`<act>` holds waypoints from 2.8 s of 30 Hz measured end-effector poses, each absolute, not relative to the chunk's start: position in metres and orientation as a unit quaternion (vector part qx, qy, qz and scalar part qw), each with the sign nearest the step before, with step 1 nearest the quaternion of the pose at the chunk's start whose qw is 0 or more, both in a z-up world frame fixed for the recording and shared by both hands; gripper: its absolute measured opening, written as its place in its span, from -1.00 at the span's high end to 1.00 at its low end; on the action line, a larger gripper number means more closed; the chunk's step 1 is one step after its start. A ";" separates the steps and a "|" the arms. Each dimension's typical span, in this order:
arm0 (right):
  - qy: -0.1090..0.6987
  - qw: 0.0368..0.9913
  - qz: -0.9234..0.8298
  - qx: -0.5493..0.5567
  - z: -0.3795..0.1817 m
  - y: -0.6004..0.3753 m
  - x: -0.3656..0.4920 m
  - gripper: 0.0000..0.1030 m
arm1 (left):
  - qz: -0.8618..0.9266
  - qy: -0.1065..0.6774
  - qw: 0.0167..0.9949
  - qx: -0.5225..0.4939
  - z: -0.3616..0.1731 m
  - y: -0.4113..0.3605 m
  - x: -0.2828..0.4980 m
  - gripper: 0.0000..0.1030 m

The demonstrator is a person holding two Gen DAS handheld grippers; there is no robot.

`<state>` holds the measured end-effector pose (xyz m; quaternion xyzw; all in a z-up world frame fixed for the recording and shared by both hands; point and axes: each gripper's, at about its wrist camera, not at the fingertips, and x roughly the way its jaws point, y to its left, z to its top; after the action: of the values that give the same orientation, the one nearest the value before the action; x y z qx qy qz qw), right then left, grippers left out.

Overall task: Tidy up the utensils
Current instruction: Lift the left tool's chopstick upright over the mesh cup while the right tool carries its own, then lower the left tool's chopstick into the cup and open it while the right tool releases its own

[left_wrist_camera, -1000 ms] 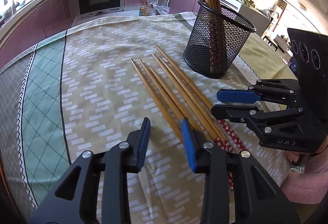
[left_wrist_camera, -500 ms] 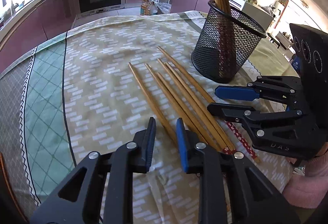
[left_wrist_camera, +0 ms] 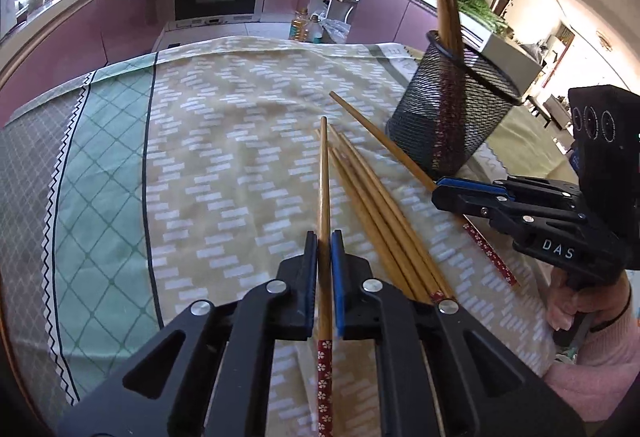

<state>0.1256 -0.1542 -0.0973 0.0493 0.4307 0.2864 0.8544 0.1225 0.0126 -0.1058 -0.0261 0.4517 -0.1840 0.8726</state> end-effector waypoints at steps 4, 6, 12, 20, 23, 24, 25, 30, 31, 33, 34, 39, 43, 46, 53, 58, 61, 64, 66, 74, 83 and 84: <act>0.428 0.848 0.311 0.035 -0.093 -0.148 0.116 0.89 | -0.205 0.452 0.868 -0.020 -0.103 0.005 0.113 0.85; 0.431 0.844 0.319 0.025 -0.092 -0.146 0.114 0.89 | -0.213 0.454 0.865 -0.013 -0.104 -0.001 0.111 0.85; 0.452 0.833 0.320 0.000 -0.100 -0.141 0.113 0.87 | -0.220 0.472 0.854 0.005 -0.112 -0.008 0.115 0.81; 0.459 0.829 0.320 -0.009 -0.102 -0.133 0.127 0.83 | -0.235 0.479 0.846 0.006 -0.115 -0.009 0.127 0.76; 0.460 0.827 0.323 -0.003 -0.103 -0.132 0.135 0.84 | -0.229 0.480 0.847 0.001 -0.115 -0.007 0.134 0.82; 0.459 0.828 0.322 -0.002 -0.103 -0.132 0.137 0.86 | -0.227 0.481 0.847 -0.001 -0.115 -0.008 0.136 0.82; 0.458 0.829 0.322 0.000 -0.102 -0.133 0.137 0.87 | -0.224 0.480 0.848 -0.002 -0.115 -0.007 0.136 0.83; 0.432 0.841 0.326 0.009 -0.088 -0.141 0.131 0.88 | -0.223 0.468 0.855 -0.001 -0.107 -0.010 0.132 0.86; 0.423 0.845 0.328 0.013 -0.082 -0.145 0.128 0.88 | -0.230 0.463 0.856 -0.006 -0.102 -0.009 0.130 0.85; 0.407 0.850 0.333 0.016 -0.071 -0.150 0.125 0.88 | -0.241 0.452 0.858 -0.015 -0.092 -0.006 0.128 0.85; 0.397 0.855 0.334 0.017 -0.064 -0.155 0.123 0.88 | -0.248 0.447 0.859 -0.019 -0.085 -0.004 0.127 0.85; 0.355 0.873 0.335 0.026 -0.033 -0.170 0.115 0.88 | -0.287 0.413 0.863 -0.043 -0.052 0.002 0.120 0.86; 0.331 0.881 0.336 0.030 -0.017 -0.179 0.109 0.88 | -0.308 0.388 0.867 -0.052 -0.028 0.003 0.115 0.86; 0.316 0.887 0.336 0.035 -0.007 -0.185 0.106 0.88 | -0.322 0.373 0.869 -0.056 -0.014 0.003 0.112 0.86; 0.287 0.898 0.331 0.039 0.012 -0.196 0.102 0.88 | -0.342 0.336 0.874 -0.077 0.013 0.007 0.112 0.86; 0.270 0.907 0.320 0.044 0.025 -0.203 0.108 0.88 | -0.345 0.312 0.881 -0.084 0.031 0.003 0.123 0.86; 0.258 0.912 0.316 0.046 0.033 -0.207 0.111 0.88 | -0.347 0.299 0.885 -0.081 0.043 -0.004 0.128 0.86; 0.243 0.918 0.309 0.044 0.044 -0.210 0.115 0.88 | -0.352 0.284 0.888 -0.076 0.058 -0.013 0.134 0.86; 0.233 0.923 0.305 0.042 0.051 -0.212 0.119 0.88 | -0.353 0.274 0.892 -0.071 0.067 -0.018 0.137 0.86; 0.207 0.933 0.292 0.048 0.064 -0.216 0.132 0.88 | -0.346 0.247 0.903 -0.057 0.092 -0.035 0.151 0.86; 0.230 0.935 0.264 0.058 0.039 -0.217 0.163 0.88 | -0.317 0.273 0.908 -0.009 0.075 -0.056 0.170 0.86; 0.235 0.934 0.262 0.056 0.035 -0.216 0.165 0.88 | -0.316 0.282 0.906 -0.002 0.070 -0.059 0.171 0.86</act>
<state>0.1648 -0.2164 0.0352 0.0564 0.2352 0.2624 0.9342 0.1713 -0.0591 0.0702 -0.0016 0.2820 -0.3156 0.9060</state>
